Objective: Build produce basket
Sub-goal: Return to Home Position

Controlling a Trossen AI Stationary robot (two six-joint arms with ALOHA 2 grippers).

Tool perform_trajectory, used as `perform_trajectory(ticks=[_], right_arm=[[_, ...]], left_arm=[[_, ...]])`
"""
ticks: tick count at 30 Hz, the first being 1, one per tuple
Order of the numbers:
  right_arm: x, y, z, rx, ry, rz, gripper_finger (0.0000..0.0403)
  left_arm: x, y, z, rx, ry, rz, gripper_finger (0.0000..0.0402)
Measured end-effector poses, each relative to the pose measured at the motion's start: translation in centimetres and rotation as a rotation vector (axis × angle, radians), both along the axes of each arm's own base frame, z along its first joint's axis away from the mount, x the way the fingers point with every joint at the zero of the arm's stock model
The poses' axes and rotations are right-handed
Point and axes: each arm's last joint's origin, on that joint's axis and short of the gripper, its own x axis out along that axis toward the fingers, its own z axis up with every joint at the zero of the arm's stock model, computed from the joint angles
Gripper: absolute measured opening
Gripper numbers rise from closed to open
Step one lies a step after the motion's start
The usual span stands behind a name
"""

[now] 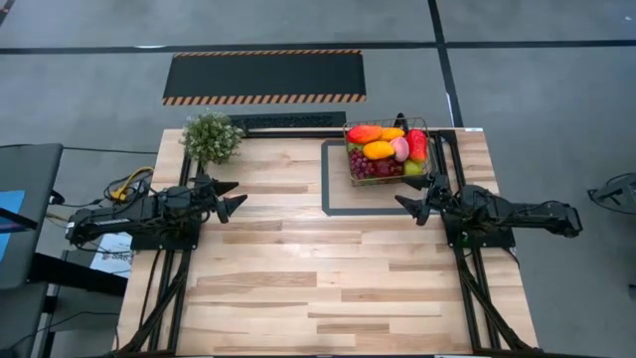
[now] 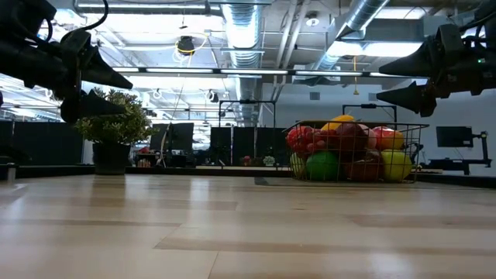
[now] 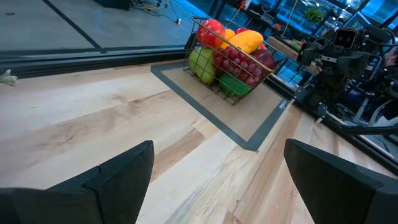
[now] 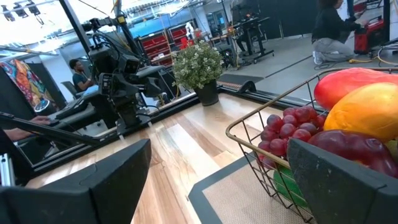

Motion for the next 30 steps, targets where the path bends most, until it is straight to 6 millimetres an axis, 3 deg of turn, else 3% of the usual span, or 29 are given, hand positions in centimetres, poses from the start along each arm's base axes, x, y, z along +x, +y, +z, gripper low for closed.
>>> perform_trajectory(ticks=[30], right_arm=[[0.0, 0.0, 0.0, 0.0, 0.0, 0.0, 0.0397]], left_arm=[[0.0, 0.0, 0.0, 0.0, 0.0, 0.0, 0.0347]])
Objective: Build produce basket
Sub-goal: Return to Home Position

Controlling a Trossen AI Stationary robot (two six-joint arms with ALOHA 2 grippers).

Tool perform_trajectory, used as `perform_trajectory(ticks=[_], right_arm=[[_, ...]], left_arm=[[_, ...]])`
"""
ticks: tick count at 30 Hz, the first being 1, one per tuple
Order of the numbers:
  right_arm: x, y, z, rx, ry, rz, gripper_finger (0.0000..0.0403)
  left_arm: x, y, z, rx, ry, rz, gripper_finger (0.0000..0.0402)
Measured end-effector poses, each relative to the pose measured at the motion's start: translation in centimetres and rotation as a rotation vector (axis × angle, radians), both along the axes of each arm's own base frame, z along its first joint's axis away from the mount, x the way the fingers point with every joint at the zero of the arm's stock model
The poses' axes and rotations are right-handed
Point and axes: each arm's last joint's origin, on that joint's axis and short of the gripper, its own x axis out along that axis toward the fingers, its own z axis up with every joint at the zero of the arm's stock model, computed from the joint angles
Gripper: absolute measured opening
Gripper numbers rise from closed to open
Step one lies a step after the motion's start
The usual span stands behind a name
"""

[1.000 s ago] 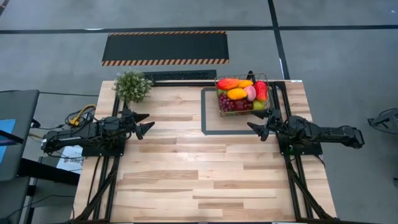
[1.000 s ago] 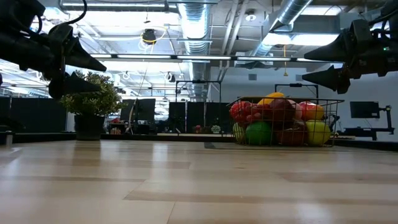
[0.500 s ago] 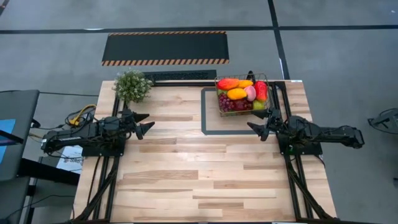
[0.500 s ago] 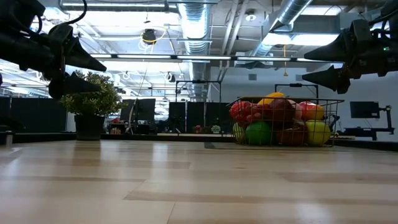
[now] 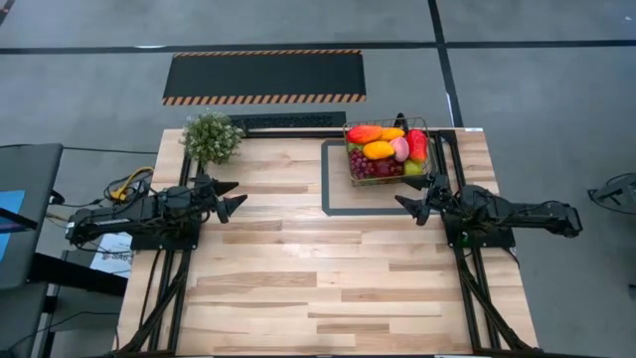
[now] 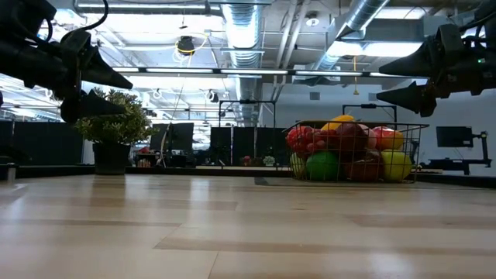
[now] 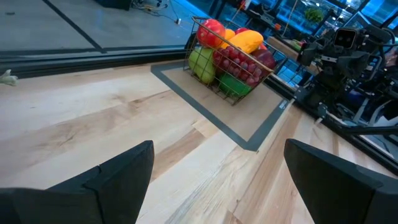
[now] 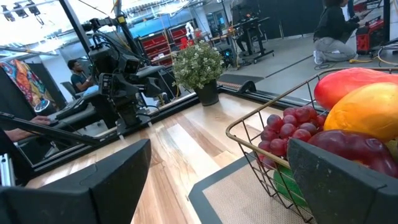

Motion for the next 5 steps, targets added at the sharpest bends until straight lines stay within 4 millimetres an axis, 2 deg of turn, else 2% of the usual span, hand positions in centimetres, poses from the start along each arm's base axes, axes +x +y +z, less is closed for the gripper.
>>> perform_trajectory(ticks=[5], right_arm=[[0.0, 0.0, 0.0, 0.0, 0.0, 0.0, 0.0396]], left_arm=[[0.0, 0.0, 0.0, 0.0, 0.0, 0.0, 0.0347]])
